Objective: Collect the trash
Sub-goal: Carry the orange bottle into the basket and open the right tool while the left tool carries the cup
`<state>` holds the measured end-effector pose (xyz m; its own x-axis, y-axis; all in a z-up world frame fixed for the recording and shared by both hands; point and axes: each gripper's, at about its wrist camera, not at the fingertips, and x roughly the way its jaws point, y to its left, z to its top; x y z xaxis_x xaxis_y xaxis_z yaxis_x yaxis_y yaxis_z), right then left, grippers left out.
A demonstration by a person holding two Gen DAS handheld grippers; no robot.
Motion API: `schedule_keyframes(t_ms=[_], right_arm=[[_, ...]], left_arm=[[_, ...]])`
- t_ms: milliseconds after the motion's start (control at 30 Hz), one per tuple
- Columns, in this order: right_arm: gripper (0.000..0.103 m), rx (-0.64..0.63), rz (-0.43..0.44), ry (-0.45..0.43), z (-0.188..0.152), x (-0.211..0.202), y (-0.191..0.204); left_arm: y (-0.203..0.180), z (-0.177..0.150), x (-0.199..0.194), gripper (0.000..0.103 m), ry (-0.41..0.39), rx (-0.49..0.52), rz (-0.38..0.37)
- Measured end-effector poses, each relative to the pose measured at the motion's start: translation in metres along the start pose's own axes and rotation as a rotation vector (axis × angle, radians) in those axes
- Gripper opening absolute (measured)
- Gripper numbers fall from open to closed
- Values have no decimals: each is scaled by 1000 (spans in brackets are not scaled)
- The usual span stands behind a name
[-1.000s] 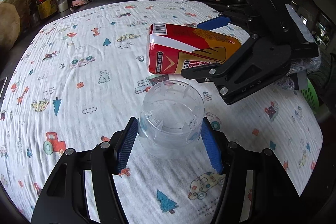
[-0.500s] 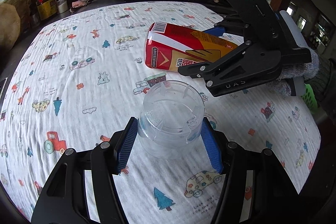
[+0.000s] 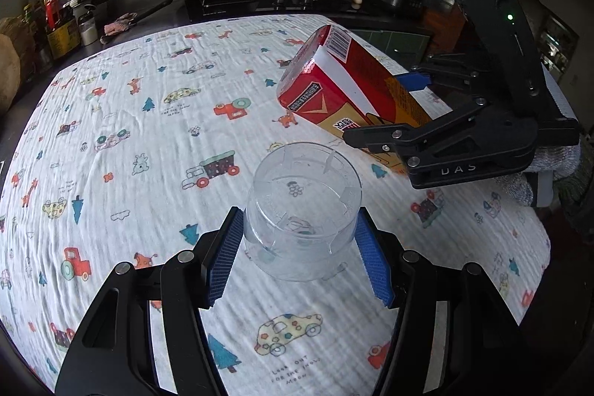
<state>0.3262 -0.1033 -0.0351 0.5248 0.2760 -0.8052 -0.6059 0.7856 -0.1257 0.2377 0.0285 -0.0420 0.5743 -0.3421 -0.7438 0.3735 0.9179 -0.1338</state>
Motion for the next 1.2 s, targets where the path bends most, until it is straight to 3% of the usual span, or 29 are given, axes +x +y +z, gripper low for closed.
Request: schedule_keyframes(t_ms=[400,800,1200], right_arm=[[67,196,-75,-100,-65,-74,-56],[67,300,-200,-97,-132,-120,-100],[67,402,-298,-67,-184,-136,-131]], left_arm=[[-70,18,7,60,-7,94,-69],[-141,31,23,60,3,187,-152],[-189,43,44,60,24,237,-190]])
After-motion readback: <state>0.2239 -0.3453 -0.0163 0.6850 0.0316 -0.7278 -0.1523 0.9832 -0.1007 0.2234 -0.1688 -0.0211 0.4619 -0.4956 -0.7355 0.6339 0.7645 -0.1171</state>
